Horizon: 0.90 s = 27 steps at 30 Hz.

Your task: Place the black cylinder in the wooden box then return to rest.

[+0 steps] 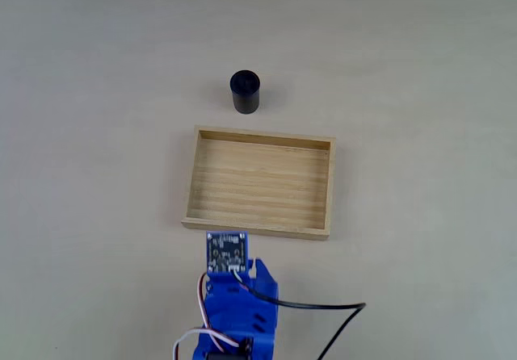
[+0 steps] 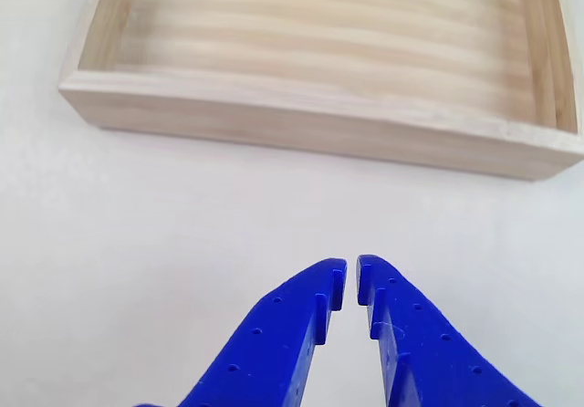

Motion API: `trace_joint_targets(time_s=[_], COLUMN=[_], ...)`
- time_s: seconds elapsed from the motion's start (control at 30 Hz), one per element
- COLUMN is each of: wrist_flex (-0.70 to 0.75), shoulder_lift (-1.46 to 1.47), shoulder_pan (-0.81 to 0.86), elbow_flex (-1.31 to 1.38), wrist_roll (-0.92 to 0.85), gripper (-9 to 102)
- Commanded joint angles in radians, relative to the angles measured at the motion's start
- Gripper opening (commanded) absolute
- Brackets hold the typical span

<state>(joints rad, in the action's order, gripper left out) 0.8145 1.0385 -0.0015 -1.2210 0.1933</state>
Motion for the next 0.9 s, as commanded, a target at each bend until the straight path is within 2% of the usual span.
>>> trace_joint_targets(time_s=[0.0, 0.23, 0.53, 0.87], wrist_flex=[-0.048, -0.067, -0.186, -0.296], shoulder_lift=[-0.149, -0.377, -0.640, -0.930], shoulder_pan=[-0.020, -0.035, -0.035, -0.017], elbow_flex=[0.275, 0.515, 0.742, 0.951], wrist_roll=[-0.018, -0.091, -0.091, -0.084], gripper=[0, 1, 19, 25])
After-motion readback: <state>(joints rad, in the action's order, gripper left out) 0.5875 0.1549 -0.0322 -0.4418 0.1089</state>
